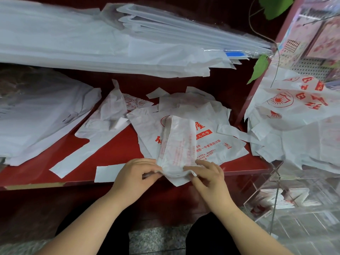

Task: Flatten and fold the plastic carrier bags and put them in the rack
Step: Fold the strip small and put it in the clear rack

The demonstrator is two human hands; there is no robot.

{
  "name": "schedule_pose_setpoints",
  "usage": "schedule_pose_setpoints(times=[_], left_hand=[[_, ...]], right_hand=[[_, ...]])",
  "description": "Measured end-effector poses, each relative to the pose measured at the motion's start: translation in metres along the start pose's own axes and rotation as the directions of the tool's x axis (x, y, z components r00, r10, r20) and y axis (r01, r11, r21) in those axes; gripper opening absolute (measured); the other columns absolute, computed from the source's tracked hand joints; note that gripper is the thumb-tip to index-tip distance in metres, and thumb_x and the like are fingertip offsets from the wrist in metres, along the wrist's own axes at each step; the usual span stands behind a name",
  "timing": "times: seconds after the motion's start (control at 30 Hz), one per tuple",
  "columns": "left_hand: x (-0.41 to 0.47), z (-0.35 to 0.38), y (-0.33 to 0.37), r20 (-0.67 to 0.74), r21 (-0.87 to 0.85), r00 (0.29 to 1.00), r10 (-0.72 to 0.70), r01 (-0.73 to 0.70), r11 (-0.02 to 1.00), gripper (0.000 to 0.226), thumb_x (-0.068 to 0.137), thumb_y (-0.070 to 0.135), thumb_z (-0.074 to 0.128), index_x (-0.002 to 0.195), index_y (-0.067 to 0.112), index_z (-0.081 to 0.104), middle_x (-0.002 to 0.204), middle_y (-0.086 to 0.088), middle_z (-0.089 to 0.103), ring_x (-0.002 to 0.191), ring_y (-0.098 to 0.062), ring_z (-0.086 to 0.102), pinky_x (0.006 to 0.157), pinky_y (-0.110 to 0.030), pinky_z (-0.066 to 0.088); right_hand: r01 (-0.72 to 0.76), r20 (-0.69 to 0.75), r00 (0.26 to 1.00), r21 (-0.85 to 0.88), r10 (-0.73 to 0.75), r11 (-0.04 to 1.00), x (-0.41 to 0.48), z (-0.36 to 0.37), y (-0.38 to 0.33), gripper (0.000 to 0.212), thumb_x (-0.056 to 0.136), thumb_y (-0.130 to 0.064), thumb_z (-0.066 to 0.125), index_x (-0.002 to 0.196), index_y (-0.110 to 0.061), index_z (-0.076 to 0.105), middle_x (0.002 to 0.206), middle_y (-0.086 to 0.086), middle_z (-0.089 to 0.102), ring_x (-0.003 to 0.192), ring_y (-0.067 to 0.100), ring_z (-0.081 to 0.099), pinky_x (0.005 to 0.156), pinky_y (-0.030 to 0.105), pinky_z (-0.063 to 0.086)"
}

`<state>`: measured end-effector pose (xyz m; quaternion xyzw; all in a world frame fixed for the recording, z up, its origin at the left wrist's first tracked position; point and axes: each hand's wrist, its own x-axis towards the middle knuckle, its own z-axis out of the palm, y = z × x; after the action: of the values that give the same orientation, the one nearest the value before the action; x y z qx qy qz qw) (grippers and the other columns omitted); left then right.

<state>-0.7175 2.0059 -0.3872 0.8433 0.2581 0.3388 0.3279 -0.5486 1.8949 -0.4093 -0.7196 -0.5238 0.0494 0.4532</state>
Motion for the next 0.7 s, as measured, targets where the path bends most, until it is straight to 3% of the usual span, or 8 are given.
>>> schedule_pose_setpoints(times=[0.1,0.2,0.27,0.37,0.43,0.5,0.57,0.7], left_hand=[[0.008,0.004,-0.002,0.056,-0.013,0.996,-0.069,0.07,0.997,0.039,0.069,0.047,0.057,0.063,0.009,0.065,0.071,0.006,0.065,0.079,-0.007,0.057,0.063,-0.015,0.041],[0.015,0.008,-0.003,0.001,0.06,0.989,-0.146,0.145,0.988,0.047,0.079,0.03,0.067,0.042,0.027,0.037,0.046,0.01,0.046,0.057,-0.009,0.045,0.055,-0.015,0.03],[0.022,0.011,0.001,-0.005,0.096,0.977,-0.212,0.212,0.973,0.048,0.084,0.023,0.064,0.047,0.033,0.036,0.043,0.011,0.038,0.065,-0.009,0.041,0.062,-0.018,0.029],[0.031,0.016,0.004,0.005,0.092,0.955,-0.296,0.295,0.951,0.013,0.087,0.031,0.059,0.075,0.027,0.061,0.059,0.015,0.049,0.095,-0.021,0.046,0.079,-0.026,0.035],[0.036,0.021,0.006,-0.016,0.133,0.945,-0.327,0.326,0.936,0.021,0.089,0.035,0.055,0.101,0.021,0.066,0.067,0.015,0.052,0.106,-0.018,0.037,0.082,-0.022,0.029],[0.04,0.025,0.007,-0.042,0.17,0.938,-0.345,0.347,0.922,0.028,0.09,0.036,0.052,0.11,0.021,0.064,0.073,0.012,0.052,0.109,-0.018,0.032,0.083,-0.021,0.025],[0.042,0.029,0.01,-0.054,0.217,0.937,-0.345,0.349,0.912,0.029,0.091,0.036,0.052,0.112,0.021,0.063,0.074,0.012,0.049,0.107,-0.017,0.034,0.086,-0.02,0.025],[0.041,0.03,0.011,-0.091,0.382,0.979,-0.183,0.204,0.901,0.028,0.089,0.038,0.054,0.113,0.024,0.059,0.062,0.018,0.039,0.076,-0.003,0.04,0.08,-0.017,0.014]], right_hand=[[-0.062,-0.047,0.997,0.032,0.063,0.998,0.001,0.0,-0.004,0.018,0.063,-0.046,0.063,0.075,-0.034,0.068,0.081,-0.021,0.055,0.103,-0.03,0.033,0.094,-0.001,0.004],[-0.152,-0.153,0.976,0.016,0.153,0.988,0.005,0.001,-0.006,0.015,0.062,-0.053,0.056,0.056,-0.039,0.053,0.071,-0.023,0.054,0.094,-0.02,0.045,0.096,0.007,0.012],[-0.196,-0.159,0.968,-0.012,0.192,0.981,0.009,-0.001,-0.009,0.017,0.073,-0.041,0.063,0.059,-0.033,0.056,0.066,-0.022,0.052,0.083,-0.007,0.049,0.097,0.021,0.019],[-0.258,-0.143,0.958,-0.063,0.247,0.964,0.016,-0.001,-0.008,0.004,0.083,-0.02,0.061,0.084,-0.023,0.064,0.071,-0.019,0.05,0.087,0.005,0.045,0.086,0.016,0.013],[-0.272,-0.157,0.954,-0.082,0.257,0.959,0.016,0.0,-0.008,0.016,0.084,-0.016,0.059,0.099,-0.021,0.062,0.071,-0.013,0.049,0.089,0.009,0.046,0.083,0.013,0.01],[-0.289,-0.172,0.946,-0.074,0.273,0.954,0.015,0.001,-0.009,0.023,0.083,-0.014,0.06,0.106,-0.017,0.059,0.072,-0.007,0.05,0.088,0.013,0.05,0.085,0.012,0.01],[-0.293,-0.185,0.943,-0.08,0.275,0.953,0.015,0.0,-0.01,0.028,0.081,-0.012,0.06,0.109,-0.015,0.057,0.07,-0.007,0.05,0.087,0.016,0.051,0.085,0.012,0.011],[-0.288,-0.17,0.949,-0.132,0.265,0.948,0.016,-0.001,-0.011,0.033,0.08,-0.013,0.059,0.112,-0.014,0.055,0.064,-0.012,0.045,0.083,0.013,0.046,0.081,0.014,0.012]])
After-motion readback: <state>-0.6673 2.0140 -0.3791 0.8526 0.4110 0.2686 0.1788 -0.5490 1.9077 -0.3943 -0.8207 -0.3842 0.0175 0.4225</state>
